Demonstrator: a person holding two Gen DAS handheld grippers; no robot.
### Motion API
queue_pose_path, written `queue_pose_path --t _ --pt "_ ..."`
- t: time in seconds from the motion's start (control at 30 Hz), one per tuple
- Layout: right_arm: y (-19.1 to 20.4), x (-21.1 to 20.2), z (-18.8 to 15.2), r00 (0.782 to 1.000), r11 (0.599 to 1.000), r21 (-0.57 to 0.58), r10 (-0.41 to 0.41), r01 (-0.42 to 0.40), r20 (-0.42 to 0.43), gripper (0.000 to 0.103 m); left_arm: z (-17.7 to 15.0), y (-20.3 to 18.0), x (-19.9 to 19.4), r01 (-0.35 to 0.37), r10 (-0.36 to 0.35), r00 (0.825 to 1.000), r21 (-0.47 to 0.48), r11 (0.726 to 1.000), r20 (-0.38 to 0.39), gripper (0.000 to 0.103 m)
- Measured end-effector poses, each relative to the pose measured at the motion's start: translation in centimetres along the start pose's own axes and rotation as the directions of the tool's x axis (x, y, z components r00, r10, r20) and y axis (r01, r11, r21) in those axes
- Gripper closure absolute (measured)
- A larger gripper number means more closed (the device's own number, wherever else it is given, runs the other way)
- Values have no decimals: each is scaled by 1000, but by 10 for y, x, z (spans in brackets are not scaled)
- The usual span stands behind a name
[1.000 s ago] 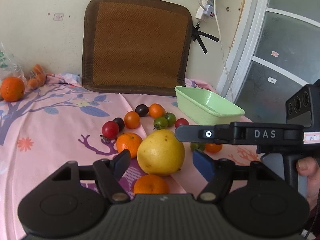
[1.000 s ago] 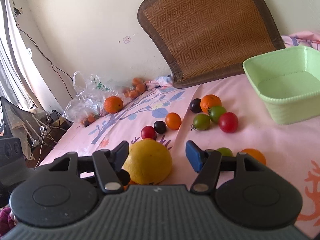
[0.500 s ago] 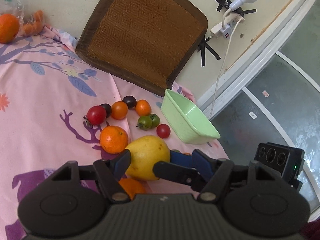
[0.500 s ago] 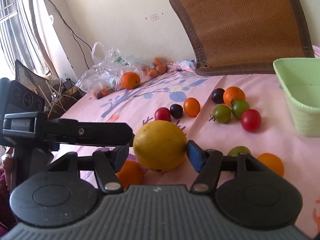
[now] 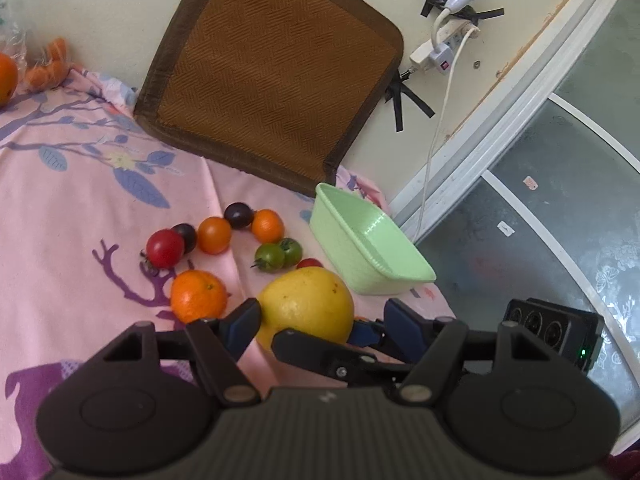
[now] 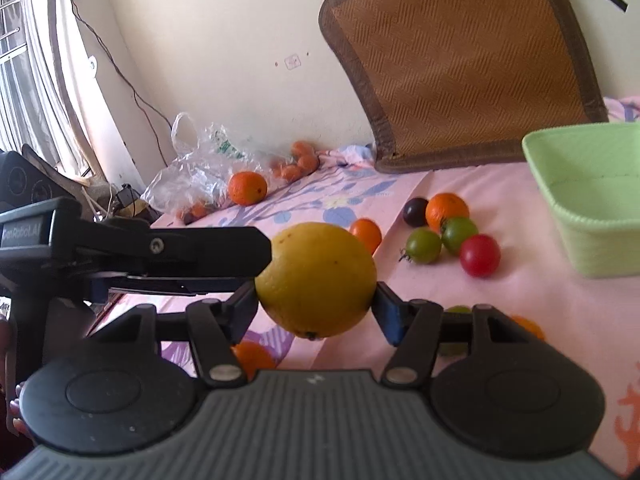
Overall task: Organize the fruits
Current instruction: 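Close the right tool around the yellow grapefruit, then carry the grapefruit over the green basket and open the right tool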
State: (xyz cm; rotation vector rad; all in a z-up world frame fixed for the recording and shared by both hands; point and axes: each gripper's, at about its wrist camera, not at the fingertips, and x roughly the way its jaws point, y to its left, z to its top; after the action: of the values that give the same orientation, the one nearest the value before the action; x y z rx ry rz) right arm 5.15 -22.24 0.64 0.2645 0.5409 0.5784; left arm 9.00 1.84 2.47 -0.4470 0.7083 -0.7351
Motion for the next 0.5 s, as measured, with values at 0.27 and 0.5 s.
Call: queue_pose_path --t 0.27,0.5 --pt "-41 -45 35 967 987 -22 -153 161 201 39 50 -67 57 60 -62 998 148 987 12 34" --pt "-114 -70 43 920 952 58 -307 302 246 39 71 -107 153 132 -120 990 194 972 -69 34"
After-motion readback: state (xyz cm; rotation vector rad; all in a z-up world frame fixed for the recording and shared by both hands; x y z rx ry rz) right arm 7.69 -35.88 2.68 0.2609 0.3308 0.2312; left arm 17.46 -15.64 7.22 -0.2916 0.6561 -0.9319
